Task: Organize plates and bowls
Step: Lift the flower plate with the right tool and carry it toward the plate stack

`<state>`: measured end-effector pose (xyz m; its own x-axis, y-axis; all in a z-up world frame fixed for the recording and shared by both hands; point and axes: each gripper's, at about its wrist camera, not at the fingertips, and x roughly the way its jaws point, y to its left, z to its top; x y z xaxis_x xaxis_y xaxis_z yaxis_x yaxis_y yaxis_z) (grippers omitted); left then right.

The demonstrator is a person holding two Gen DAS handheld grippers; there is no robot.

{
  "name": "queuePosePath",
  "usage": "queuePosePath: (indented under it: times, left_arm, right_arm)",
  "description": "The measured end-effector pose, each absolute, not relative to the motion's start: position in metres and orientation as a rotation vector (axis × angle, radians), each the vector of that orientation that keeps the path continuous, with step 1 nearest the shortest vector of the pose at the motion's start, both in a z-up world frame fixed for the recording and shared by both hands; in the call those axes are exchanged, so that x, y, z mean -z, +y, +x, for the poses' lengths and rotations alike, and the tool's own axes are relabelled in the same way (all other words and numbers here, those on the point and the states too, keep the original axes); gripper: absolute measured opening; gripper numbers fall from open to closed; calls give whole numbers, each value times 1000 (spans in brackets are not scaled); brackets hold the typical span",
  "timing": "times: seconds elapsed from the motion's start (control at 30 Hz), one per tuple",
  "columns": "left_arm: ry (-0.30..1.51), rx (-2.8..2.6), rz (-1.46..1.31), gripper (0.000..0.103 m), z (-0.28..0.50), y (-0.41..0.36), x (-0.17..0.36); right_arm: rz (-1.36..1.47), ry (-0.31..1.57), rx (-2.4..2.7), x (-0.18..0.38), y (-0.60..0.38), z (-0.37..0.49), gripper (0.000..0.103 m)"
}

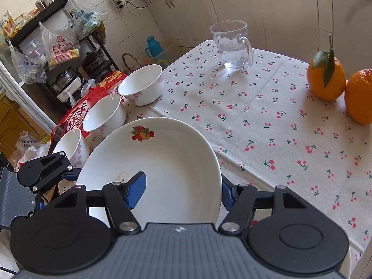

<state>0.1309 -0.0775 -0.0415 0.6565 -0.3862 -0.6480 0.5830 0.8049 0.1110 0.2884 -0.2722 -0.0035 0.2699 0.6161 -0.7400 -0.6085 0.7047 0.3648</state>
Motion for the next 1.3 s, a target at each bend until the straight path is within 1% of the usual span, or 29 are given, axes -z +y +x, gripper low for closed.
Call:
queuePosePath:
  times: [0.77, 1.3]
  left_arm:
    - [647, 760, 393, 85, 135, -142, 47]
    - [676, 798, 399, 85, 153, -169, 56]
  right_arm:
    - [88, 963, -622, 3, -365, 239, 71]
    - [133, 960, -556, 19, -402, 237, 71]
